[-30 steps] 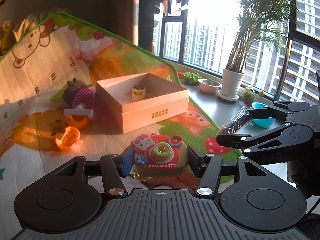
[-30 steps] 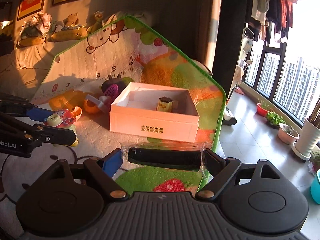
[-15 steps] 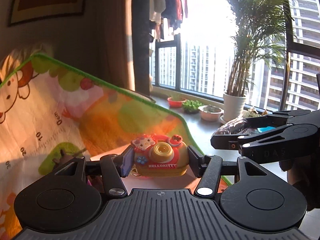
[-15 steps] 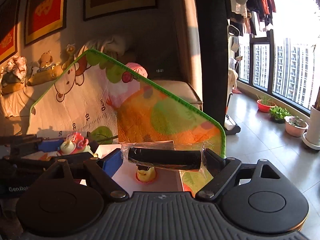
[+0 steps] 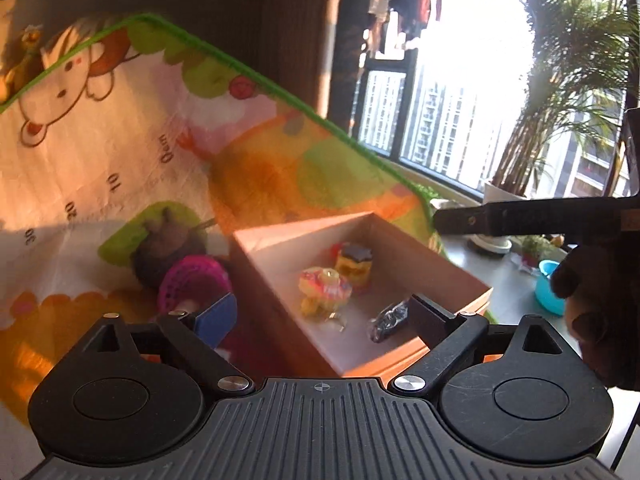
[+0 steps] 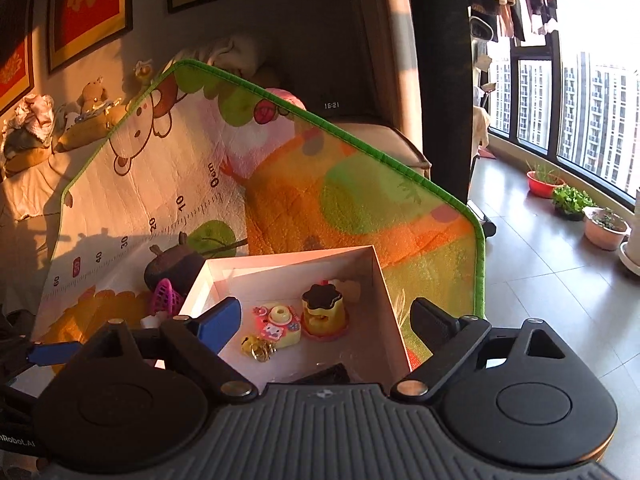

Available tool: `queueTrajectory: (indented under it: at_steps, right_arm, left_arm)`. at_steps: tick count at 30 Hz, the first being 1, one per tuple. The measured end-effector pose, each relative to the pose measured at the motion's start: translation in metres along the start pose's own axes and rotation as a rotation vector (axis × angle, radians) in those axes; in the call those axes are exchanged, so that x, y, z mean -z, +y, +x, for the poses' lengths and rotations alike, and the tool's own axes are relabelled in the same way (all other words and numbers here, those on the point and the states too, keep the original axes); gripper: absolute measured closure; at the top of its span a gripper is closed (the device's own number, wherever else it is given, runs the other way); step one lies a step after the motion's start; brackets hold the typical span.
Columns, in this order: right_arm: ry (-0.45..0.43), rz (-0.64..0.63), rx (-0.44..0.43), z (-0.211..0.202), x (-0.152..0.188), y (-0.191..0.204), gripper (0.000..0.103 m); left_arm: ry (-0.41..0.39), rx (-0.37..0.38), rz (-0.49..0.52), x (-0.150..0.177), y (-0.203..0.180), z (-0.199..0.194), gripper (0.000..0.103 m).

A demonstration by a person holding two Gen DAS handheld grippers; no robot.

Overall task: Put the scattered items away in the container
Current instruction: 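Carry and release the Hello Kitty toy into the box with left tool while right tool drops the tube, then reach down and grasp the white battery charger with the right tool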

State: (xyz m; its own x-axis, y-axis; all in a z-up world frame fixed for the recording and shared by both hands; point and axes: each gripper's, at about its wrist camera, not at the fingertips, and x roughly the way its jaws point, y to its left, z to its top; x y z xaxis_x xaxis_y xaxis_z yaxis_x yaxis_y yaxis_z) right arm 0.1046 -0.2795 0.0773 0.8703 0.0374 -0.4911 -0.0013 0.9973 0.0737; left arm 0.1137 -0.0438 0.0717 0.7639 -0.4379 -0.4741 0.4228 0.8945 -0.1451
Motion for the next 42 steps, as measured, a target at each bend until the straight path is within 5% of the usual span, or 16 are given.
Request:
queueTrajectory:
  at_steps: [6,10,14,21,27,29,30,31,34,42]
  right_arm:
    - [0.029,-0.148,-0.041,-0.010,0.015,0.058,0.011]
    - [0.047,-0.273,-0.075,-0.008,0.024,0.113,0.018]
    - [0.076,-0.401,-0.121,0.002,0.034,0.164,0.046]
    - [0.121,-0.518,-0.057,0.068,0.042,0.220,0.048]
    - [0.154,-0.532,-0.053,0.104,0.046,0.232,0.048]
    - [0.163,-0.534,-0.061,0.105,0.045,0.234,0.052]
    - [0.170,-0.529,-0.065,0.103,0.044,0.233,0.063]
    - [0.175,-0.520,-0.073,0.100,0.043,0.231,0.074]
    - [0.180,-0.491,-0.082,0.087,0.041,0.221,0.086]
    - [0.186,-0.316,-0.168,0.024,0.039,0.174,0.091]
  left_arm:
    - [0.077,-0.110,-0.146,0.042,0.048,-0.036,0.005]
    - [0.090,-0.218,-0.118,0.061,0.065,-0.056,0.004]
    - [0.101,-0.213,-0.142,0.077,0.081,-0.072,0.004]
    - [0.060,-0.191,-0.211,0.105,0.101,-0.087,0.002]
    - [0.035,-0.172,-0.241,0.108,0.104,-0.088,0.002]
    - [0.023,-0.160,-0.258,0.109,0.107,-0.090,0.002]
    - [0.018,-0.155,-0.268,0.109,0.109,-0.090,0.002]
    - [0.012,-0.150,-0.277,0.110,0.110,-0.091,0.002]
    - [0.009,-0.149,-0.279,0.110,0.110,-0.091,0.001]
    - [0.021,-0.168,-0.258,0.109,0.107,-0.090,0.001]
